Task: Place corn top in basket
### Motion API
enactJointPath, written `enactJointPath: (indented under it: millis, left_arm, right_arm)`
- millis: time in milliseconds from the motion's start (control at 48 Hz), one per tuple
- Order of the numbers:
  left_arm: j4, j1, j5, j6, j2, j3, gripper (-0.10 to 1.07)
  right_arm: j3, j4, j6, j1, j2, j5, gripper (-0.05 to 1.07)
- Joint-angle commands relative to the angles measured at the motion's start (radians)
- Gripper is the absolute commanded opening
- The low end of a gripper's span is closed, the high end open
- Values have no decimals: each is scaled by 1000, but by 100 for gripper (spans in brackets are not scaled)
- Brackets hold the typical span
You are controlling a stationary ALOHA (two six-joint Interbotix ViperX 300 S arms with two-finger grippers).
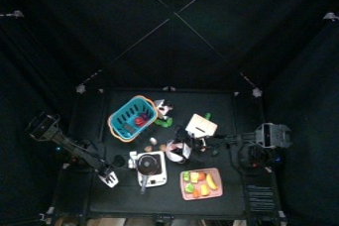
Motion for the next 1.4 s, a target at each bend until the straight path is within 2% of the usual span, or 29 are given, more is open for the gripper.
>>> enactJointPath:
  millis: [0,188,333,417,521,625,708,896,1042,1188,1375]
  left_arm:
    - [9,11,-11,12,-9,-21,59]
    - [69,69,-12,43,-83,-75,59]
    - [147,184,-32,78,-181,-109,58]
    - [209,282,-129,89,-241,-107,58]
    - [293,403,-293,94,-296,-67,58]
    - [353,485,-410,98,-341,-40,58]
    - [411,541,-454,103,-374,-35,58]
    - [612,663,-454,124,-426,-95,59]
    - [744,755,-408,127,-413,-144,60]
    - [815,857,-334,132,-374,-161,60]
    - [834,950,-247,132,-295,-135,60]
  right_arm:
    - [-26,-2,-2,-5,-18,5,90]
    - [-34,-3,-3,-5,-18,6,90]
    - [-34,-5,-3,-5,-18,6,90]
    - [-34,-12,-3,-5,-18,6,90]
    - [-32,-26,-3,-5,-18,5,90]
    - [-29,-35,-2,-5,-21,6,90]
    - [-26,-38,-3,-5,-21,8,90]
    - [-32,-48,-3,-5,-20,6,90]
    - [-40,-55,-3,-6,-17,8,90]
    - [-38,-57,-3,-9,-17,8,90]
    - [-38,-57,-3,-9,-17,8,90]
